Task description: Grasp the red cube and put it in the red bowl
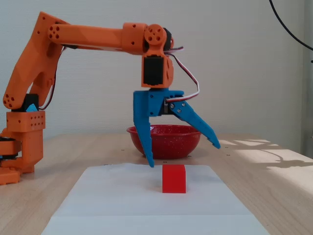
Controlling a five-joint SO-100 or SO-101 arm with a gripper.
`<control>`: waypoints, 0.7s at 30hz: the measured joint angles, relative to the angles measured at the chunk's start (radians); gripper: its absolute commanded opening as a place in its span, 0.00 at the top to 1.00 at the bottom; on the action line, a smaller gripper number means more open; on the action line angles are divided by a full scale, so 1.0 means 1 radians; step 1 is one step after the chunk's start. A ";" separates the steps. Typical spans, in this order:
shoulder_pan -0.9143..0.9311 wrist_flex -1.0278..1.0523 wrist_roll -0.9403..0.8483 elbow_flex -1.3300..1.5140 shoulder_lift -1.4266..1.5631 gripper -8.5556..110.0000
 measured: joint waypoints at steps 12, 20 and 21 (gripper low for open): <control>0.002 -0.018 0.000 -0.002 -0.086 0.43; 0.002 -0.037 0.000 -0.051 -0.144 0.44; 0.002 -0.048 0.000 -0.064 -0.144 0.45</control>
